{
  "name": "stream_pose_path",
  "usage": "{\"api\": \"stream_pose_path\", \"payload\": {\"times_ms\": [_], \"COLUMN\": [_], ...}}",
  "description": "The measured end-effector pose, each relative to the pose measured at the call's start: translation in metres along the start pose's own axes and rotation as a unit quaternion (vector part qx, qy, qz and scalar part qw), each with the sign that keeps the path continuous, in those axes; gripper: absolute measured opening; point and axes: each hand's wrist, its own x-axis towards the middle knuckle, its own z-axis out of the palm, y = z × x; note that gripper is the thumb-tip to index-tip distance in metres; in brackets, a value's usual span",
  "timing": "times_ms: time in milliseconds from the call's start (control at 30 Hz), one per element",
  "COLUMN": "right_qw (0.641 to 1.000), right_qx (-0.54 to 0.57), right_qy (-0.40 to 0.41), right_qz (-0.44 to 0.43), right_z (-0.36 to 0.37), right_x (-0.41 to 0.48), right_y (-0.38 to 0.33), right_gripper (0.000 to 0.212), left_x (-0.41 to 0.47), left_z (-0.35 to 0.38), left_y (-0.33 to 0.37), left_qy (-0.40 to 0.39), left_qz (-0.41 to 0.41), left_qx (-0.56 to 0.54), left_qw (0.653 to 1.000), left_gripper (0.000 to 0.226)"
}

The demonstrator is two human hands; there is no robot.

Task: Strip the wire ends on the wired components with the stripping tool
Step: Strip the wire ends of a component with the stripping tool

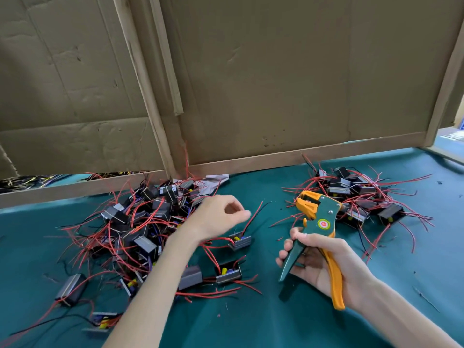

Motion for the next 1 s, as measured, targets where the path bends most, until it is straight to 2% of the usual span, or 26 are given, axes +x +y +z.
{"api": "stream_pose_path", "payload": {"times_ms": [67, 167, 233, 367, 467, 600, 667, 733, 833, 1000], "right_qw": [1.0, 1.0, 1.0, 0.999, 0.996, 0.981, 0.972, 0.966, 0.961, 0.952], "right_qx": [-0.008, -0.016, -0.024, -0.034, -0.062, -0.15, -0.183, -0.2, -0.216, -0.252], "right_qy": [-0.002, -0.008, -0.013, -0.033, -0.068, -0.12, -0.146, -0.164, -0.173, -0.173], "right_qz": [0.003, 0.005, 0.004, 0.01, 0.022, 0.022, 0.021, 0.015, -0.002, -0.017], "right_z": [-0.001, -0.001, -0.001, -0.001, -0.003, -0.002, 0.0, 0.003, 0.006, 0.003], "right_x": [0.001, 0.0, 0.0, -0.001, -0.001, -0.003, -0.006, -0.01, -0.015, -0.014], "right_y": [0.0, 0.0, 0.0, 0.001, 0.004, 0.007, 0.007, 0.006, 0.004, 0.002], "right_gripper": [0.017, 0.011, 0.014, 0.015, 0.021, 0.028, 0.03, 0.023, 0.016, 0.021], "left_x": [0.002, 0.004, 0.004, -0.004, -0.015, -0.036, -0.045, -0.05, -0.053, -0.052], "left_z": [0.02, 0.038, 0.038, 0.023, 0.009, -0.007, -0.012, -0.015, -0.016, -0.009], "left_y": [0.003, 0.007, 0.006, 0.009, 0.015, 0.023, 0.026, 0.029, 0.035, 0.042], "left_qy": [0.003, 0.031, 0.032, 0.044, 0.061, 0.05, 0.017, -0.005, 0.009, 0.027], "left_qz": [0.009, 0.028, 0.033, 0.048, 0.065, 0.073, 0.083, 0.091, 0.088, 0.076], "left_qx": [0.007, -0.011, -0.091, -0.275, -0.348, -0.359, -0.357, -0.353, -0.353, -0.373], "left_qw": [1.0, 0.999, 0.995, 0.959, 0.933, 0.929, 0.93, 0.931, 0.931, 0.924], "left_gripper": [0.02, 0.008, 0.001, 0.019, 0.023, 0.009, 0.012, 0.015, 0.012, 0.004]}}
